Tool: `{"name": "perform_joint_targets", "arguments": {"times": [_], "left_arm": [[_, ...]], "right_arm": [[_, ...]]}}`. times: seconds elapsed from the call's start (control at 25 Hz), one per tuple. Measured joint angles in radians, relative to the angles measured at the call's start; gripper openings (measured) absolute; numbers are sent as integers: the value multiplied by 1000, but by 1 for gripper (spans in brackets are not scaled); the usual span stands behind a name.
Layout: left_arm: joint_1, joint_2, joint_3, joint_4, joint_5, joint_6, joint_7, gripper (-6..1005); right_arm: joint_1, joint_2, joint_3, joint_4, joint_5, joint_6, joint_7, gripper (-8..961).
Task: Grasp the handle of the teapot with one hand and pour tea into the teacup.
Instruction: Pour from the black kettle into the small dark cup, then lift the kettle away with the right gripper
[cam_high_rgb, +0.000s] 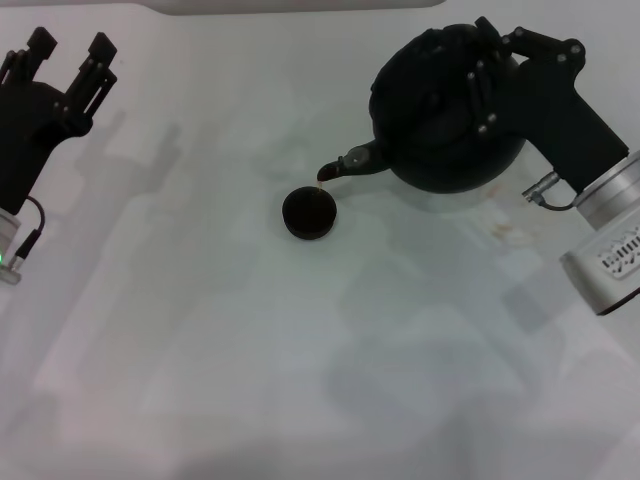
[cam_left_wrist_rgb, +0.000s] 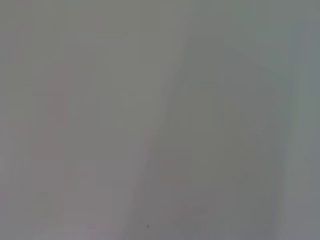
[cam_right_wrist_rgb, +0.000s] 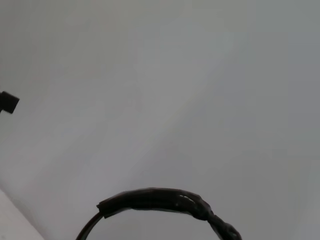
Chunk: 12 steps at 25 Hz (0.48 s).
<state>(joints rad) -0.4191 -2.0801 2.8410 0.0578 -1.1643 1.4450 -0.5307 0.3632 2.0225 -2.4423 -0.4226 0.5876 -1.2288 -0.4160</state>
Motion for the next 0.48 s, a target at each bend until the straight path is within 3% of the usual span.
{"name": "perform_joint_targets", "arguments": {"times": [0.48], "left_arm": [[6, 0, 0, 1, 0, 0, -1, 775]], "right_arm": [[-9, -3, -10, -1, -5, -5, 315, 117]]}}
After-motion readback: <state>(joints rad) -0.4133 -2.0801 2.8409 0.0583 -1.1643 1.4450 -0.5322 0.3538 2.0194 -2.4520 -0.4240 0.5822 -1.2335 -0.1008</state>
